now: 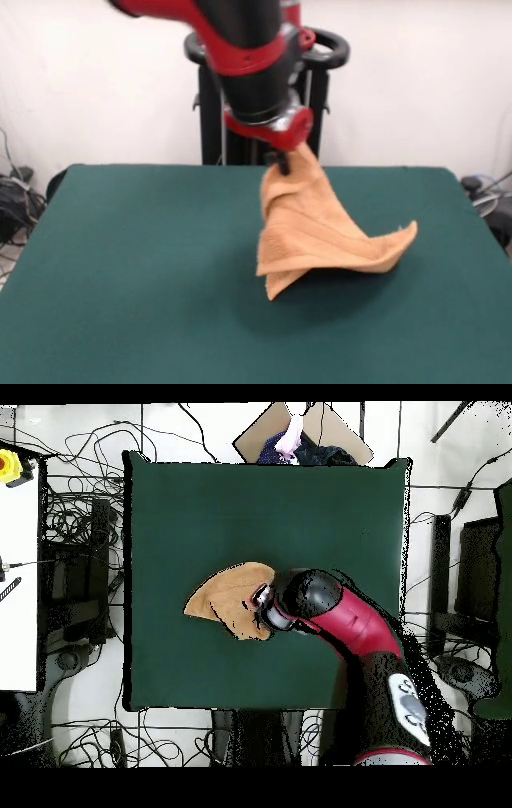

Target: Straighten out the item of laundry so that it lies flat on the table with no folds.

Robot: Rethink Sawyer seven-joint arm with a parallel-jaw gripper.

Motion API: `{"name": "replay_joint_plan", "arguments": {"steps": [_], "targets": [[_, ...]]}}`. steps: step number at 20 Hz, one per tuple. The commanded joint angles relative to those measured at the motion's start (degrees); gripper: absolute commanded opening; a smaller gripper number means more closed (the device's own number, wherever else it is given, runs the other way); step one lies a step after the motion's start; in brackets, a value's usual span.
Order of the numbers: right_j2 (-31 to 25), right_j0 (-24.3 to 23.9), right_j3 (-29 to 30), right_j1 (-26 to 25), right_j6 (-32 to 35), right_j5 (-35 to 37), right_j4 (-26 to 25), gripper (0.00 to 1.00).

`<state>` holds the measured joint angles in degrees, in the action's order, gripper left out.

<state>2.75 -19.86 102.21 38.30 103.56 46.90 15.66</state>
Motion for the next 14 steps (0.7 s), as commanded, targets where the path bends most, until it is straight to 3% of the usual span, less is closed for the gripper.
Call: {"name": "replay_joint_plan", "arguments": {"steps": [1, 8, 14], "targets": [[-9.29, -7.39, -0.23, -4.06, -13.95, 0.3, -6.24, 0.0], [-12.73, -10.91, 0.09, -4.2, -12.39, 0.24, -10.84, 0.0], [-13.31, -10.96, -0.43, -2.74, -9.17, 1.54, -14.13, 0.0]]}}
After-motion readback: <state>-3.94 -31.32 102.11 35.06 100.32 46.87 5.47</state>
